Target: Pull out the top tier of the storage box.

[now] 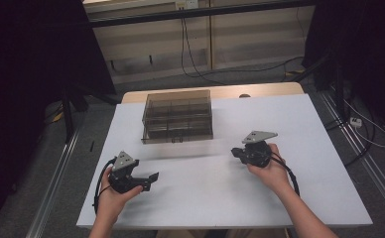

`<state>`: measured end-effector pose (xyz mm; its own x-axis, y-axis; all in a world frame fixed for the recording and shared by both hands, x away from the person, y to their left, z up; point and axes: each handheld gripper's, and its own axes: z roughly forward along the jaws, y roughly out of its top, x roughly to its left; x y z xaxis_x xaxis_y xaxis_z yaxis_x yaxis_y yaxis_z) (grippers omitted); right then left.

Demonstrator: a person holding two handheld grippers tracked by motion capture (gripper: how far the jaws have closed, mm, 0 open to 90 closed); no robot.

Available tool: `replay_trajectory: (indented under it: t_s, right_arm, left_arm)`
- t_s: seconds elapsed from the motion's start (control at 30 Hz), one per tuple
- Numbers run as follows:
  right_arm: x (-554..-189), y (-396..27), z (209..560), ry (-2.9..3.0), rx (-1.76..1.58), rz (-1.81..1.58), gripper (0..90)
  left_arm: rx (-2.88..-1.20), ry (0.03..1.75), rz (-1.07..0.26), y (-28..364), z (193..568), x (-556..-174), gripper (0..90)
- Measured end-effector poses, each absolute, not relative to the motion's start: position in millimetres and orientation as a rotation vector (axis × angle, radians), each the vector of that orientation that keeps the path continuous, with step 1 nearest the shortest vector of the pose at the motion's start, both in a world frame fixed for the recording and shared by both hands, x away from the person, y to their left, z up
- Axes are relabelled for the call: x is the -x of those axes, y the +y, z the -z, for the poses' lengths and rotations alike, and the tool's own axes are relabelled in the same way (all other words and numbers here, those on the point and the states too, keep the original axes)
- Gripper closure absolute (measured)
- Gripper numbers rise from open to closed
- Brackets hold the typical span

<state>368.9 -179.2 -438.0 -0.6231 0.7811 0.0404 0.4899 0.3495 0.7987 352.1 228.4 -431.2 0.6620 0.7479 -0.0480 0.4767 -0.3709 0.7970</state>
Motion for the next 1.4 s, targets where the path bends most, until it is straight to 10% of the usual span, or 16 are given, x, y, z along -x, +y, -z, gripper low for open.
replay_trajectory:
  t_s: [0.8, 1.4]
  right_arm:
    - [-330.8, -113.1, 402.0, 2.364, -0.838, -1.402, 87.8]
    - [-346.8, -126.5, 438.3, 2.374, -0.983, -1.34, 87.0]
  left_arm:
    - [-2.057, 0.934, -0.411, 226.9, 431.4, -351.3, 10.3]
    - [-2.07, 0.924, -0.396, 221.9, 434.1, -352.3, 10.2]
